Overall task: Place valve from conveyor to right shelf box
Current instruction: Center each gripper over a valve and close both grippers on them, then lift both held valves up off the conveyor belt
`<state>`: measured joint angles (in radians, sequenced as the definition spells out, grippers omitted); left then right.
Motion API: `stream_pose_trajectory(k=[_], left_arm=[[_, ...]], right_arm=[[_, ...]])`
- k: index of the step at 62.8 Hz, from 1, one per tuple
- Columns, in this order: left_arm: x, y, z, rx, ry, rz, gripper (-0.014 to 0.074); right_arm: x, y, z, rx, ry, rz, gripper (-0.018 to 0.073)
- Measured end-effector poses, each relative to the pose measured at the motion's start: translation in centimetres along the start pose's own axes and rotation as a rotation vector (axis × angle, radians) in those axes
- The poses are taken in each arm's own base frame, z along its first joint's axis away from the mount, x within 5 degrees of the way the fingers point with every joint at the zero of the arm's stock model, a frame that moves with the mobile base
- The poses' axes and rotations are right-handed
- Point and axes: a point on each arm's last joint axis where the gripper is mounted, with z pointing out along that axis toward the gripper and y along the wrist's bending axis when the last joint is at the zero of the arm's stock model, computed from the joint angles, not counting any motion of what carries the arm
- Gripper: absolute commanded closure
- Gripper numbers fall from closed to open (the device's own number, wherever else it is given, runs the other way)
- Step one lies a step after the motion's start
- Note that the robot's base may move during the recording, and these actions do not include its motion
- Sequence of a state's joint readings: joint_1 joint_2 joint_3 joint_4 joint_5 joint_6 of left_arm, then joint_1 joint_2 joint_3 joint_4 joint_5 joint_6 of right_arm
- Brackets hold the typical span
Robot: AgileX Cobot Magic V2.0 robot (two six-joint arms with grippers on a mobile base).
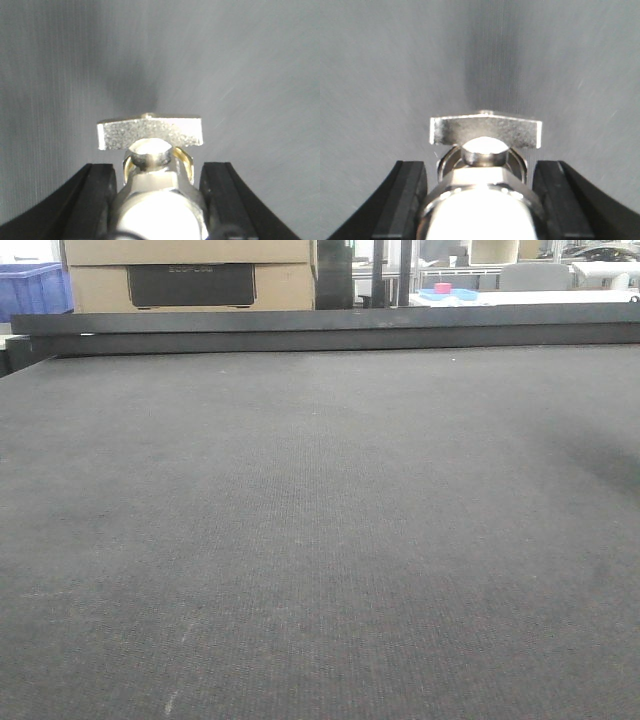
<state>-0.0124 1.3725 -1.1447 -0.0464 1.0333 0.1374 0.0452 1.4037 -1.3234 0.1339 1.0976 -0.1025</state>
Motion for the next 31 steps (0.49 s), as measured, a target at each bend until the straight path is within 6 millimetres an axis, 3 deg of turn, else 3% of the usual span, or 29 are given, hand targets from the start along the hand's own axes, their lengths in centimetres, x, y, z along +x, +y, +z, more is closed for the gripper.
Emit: stream_pose_trajectory(k=[18,31], left_arm=[[0.0,-1.4,-6.3,0.081,-0.398,0.023,0.0708],[1.5,-1.5,-9.6,0.041,-0.646,0.014,0.0708]], right_arm=[[1.1,0.6,-4.0,0.003,-0.213,-0.005,0.0722],[3.8,0.8,-5.5,0.014,-0.369,-0.001,0.0722]])
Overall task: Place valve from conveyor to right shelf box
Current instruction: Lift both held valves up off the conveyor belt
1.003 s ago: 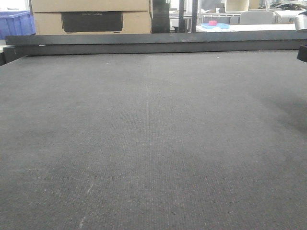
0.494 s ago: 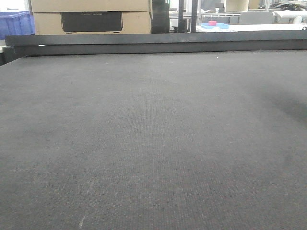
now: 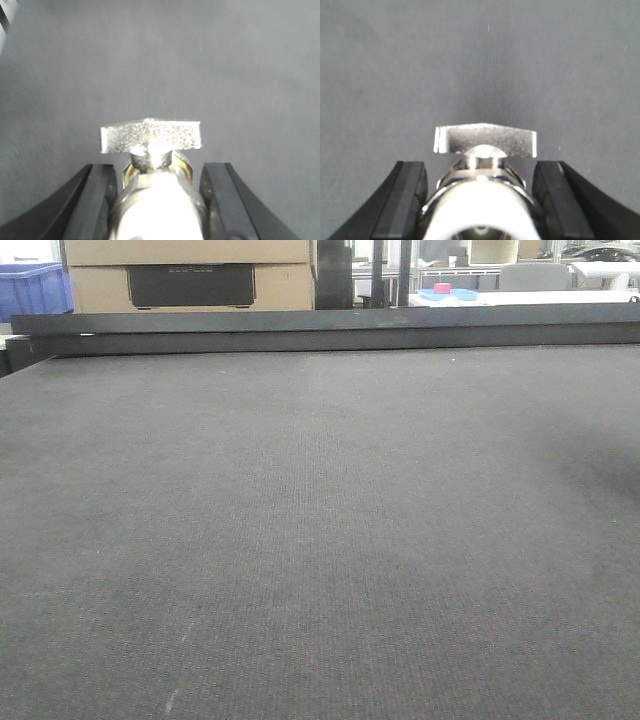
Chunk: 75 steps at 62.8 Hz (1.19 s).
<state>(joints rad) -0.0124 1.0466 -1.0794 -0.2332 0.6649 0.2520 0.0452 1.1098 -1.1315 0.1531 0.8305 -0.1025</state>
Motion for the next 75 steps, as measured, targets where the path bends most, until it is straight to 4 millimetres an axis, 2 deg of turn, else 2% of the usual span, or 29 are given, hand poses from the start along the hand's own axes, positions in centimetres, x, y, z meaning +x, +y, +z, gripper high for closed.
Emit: stream_pose_trajectory(k=[11,18,27,39,75], left_arm=[[1.8,-0.3,-2.2,-0.015,-0.077,0.002,0.0708],[3.6,-0.7,-3.8,-0.018,-0.109,0.003,0.0708],[5.4,-1.1,-5.6,-0.021,-0.152,0.008,0.0708],[6.3,-1.4,-7.3,-0.023,-0.201,0.016,0.0708],[6.3,-1.4,-7.5,-0.021,-0.208,0.014,0.0708]], right_arm=[[2.8,0.1,-2.0,0.009,-0.102,0.001,0.0722],[4.8,0.3,-3.3,0.010,-0.134,-0.001,0.0722],[6.2,0.5,-5.1,0.009,-0.187,-0.007,0.0722],[6.7,0.7,-6.9,0.009,-0.253,-0.014,0.0722],[6.8,0.7,-7.1,0.008,-0.259,-0.014,0.0722]])
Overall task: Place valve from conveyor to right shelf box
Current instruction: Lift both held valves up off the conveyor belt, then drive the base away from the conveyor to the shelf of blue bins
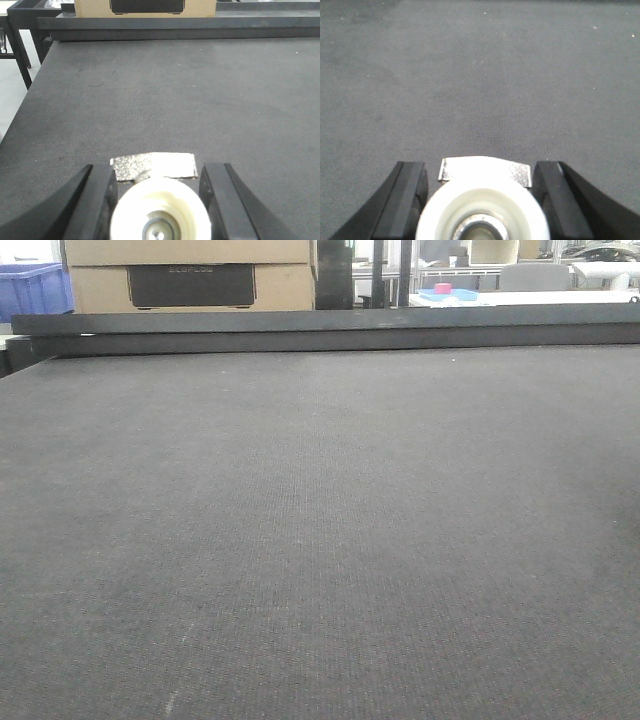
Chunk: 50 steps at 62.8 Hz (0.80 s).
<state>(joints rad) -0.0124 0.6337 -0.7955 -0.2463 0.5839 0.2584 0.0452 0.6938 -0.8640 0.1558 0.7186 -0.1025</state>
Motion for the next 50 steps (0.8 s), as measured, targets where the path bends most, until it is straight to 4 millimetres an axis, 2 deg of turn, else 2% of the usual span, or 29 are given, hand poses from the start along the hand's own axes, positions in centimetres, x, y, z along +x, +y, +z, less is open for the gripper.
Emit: stream_pose_trajectory(k=[50], left_arm=[[-0.05,0.01,0.00,-0.002,-0.006,0.000,0.0708]], right_arm=[[0.00,0.00,0.00,0.000,0.000,0.000,0.0722]])
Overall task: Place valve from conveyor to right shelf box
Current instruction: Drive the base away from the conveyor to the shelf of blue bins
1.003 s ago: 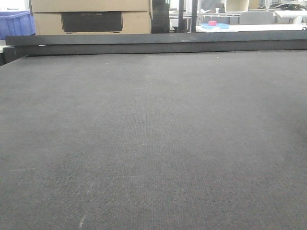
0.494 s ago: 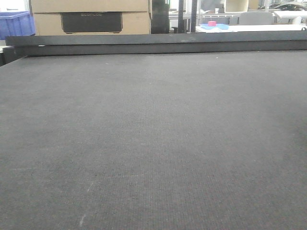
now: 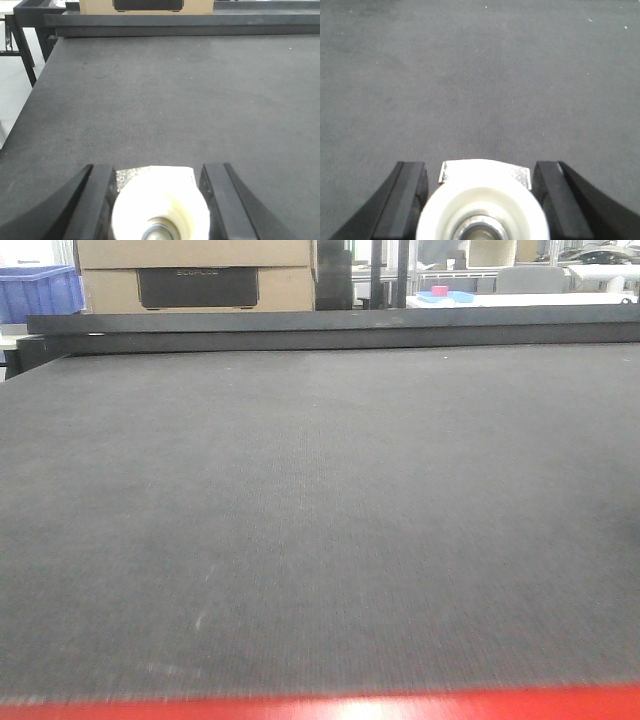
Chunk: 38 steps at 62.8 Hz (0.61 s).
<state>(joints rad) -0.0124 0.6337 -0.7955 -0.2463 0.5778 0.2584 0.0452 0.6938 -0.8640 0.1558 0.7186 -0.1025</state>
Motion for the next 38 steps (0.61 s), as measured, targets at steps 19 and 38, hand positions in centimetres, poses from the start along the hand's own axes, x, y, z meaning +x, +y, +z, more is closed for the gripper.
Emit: stream_pose_trajectory(k=[19,38], left_arm=[[-0.02,0.00,-0.02,-0.001,-0.003,0.000,0.0708],[-0.03,0.00,-0.06,-0.001,-0.004,0.000,0.0708]], right_arm=[[0.00,0.02,0.00,-0.003,0.000,0.003,0.0722],[0.00,0.02,0.00,-0.003,0.000,0.003,0.0722]])
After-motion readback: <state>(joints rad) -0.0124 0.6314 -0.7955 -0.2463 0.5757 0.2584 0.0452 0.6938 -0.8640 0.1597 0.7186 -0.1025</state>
